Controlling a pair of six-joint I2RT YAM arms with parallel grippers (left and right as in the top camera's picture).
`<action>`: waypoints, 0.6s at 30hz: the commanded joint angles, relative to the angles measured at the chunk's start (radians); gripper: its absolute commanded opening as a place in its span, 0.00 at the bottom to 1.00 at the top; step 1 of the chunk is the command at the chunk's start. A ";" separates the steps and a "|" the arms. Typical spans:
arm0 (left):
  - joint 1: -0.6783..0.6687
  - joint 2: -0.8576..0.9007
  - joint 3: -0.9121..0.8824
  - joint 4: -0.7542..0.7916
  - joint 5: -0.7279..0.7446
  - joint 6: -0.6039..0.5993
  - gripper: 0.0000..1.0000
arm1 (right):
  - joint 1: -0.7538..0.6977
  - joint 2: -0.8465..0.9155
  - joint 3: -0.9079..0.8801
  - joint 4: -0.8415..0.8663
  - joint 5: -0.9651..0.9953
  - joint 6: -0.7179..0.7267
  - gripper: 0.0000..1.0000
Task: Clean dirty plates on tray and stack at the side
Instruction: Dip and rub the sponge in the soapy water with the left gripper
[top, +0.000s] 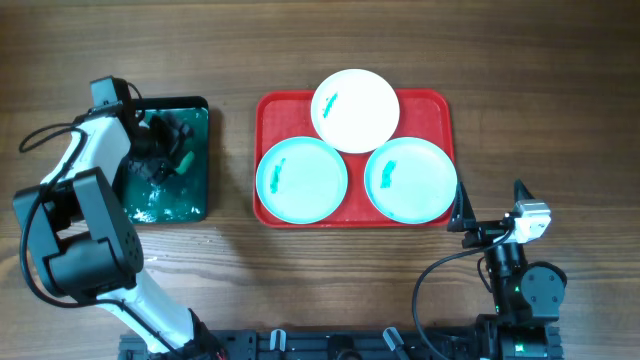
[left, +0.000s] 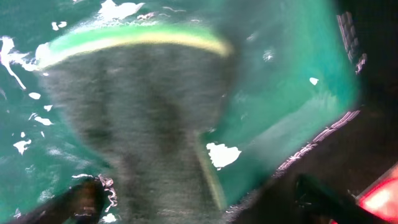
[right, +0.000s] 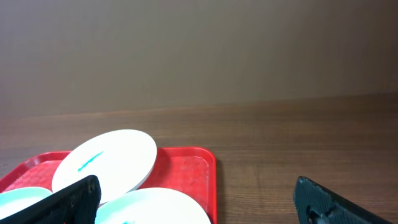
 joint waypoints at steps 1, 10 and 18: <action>0.008 0.080 -0.063 -0.038 -0.024 -0.004 0.41 | -0.005 -0.003 -0.001 0.006 -0.008 0.011 1.00; 0.008 0.080 -0.063 0.011 -0.039 -0.004 0.83 | -0.005 -0.003 -0.001 0.006 -0.008 0.011 1.00; 0.008 0.080 -0.063 0.157 -0.204 -0.004 1.00 | -0.005 -0.003 -0.001 0.006 -0.008 0.011 1.00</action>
